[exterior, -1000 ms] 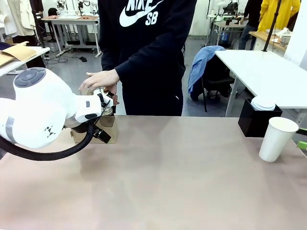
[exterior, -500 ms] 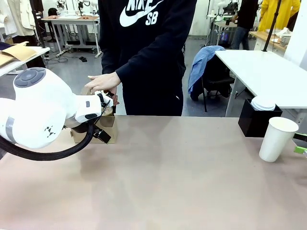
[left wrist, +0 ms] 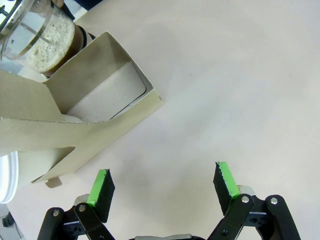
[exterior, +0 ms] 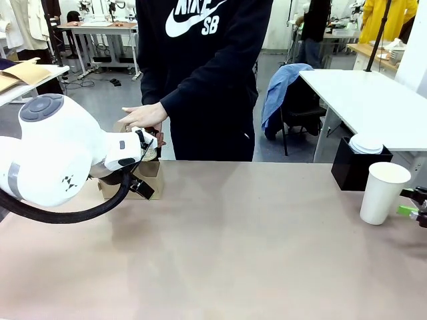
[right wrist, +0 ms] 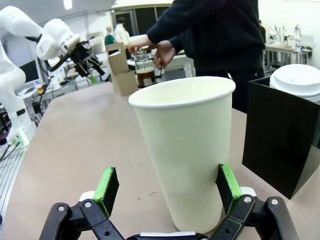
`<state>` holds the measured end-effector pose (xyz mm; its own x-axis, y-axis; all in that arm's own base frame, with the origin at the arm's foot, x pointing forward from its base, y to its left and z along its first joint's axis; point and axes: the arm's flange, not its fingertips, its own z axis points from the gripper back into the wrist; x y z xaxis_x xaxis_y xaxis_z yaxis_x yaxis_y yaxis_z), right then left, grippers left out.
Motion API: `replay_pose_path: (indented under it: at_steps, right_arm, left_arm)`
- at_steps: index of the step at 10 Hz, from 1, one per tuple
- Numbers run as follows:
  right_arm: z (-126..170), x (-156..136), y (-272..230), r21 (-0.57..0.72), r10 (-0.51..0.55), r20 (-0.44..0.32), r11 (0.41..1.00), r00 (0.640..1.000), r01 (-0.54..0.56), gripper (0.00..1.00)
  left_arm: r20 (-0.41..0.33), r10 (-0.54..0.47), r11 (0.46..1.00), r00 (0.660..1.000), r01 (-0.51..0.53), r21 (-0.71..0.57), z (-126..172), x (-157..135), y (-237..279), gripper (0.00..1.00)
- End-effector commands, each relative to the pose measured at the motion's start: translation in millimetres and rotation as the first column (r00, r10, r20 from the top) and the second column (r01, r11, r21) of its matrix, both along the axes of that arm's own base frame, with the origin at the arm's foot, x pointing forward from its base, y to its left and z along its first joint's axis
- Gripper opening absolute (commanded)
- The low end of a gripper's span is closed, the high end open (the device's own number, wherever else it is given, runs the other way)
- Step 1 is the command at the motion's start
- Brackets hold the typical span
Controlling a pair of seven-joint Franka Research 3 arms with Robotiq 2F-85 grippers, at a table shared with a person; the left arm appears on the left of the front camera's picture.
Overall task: Pour a drink into a cup and package it in a carrier.
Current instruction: Pick up the 600 ml Paper Cup and place it in the middle top area of the table.
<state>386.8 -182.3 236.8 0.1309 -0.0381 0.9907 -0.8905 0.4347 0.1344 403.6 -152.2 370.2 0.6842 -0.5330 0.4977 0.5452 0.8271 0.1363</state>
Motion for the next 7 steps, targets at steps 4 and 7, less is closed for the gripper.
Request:
replay_pose_path:
  at_steps: [4, 7]
  right_arm:
    - [-8.9, 19.7, 11.3, 0.013, -0.102, 0.013, 0.995, 0.995, 0.102, 1.0]
    - [-12.0, 33.7, 18.9, 0.03, -0.117, 0.007, 0.993, 0.993, 0.117, 1.0]
  left_arm:
    - [0.0, 0.0, 1.0, 1.0, 0.0, -0.001, 0.0, -0.1, 0.4, 1.0]
    - [0.0, 0.0, 1.0, 1.0, 0.0, -0.001, 0.0, -0.1, 0.4, 1.0]
